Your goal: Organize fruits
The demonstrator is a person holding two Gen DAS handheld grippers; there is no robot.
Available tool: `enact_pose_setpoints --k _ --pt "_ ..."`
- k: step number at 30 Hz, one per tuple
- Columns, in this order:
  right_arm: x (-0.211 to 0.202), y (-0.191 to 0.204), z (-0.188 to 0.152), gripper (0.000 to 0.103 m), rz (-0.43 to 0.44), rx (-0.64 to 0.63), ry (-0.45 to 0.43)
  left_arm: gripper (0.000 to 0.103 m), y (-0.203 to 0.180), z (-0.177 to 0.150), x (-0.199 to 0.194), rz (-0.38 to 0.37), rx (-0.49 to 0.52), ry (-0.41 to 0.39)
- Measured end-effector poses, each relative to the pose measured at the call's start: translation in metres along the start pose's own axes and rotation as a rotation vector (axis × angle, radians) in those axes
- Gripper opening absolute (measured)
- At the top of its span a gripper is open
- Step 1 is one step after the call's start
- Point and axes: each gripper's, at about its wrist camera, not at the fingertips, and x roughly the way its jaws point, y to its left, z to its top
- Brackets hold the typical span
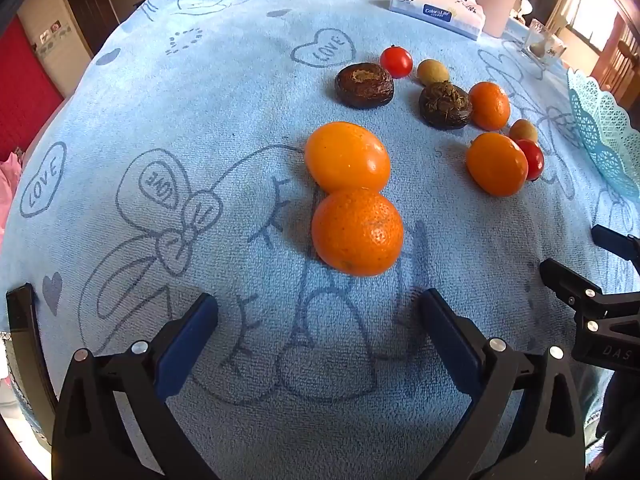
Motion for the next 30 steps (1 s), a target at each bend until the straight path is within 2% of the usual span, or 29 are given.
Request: enact_pose_setpoints --k 30 --pt "-0.004 0.001 -0.004 0.101 -0.002 0.001 -0.017 0.098 -0.006 0.014 0.008 -0.005 0.023 0.047"
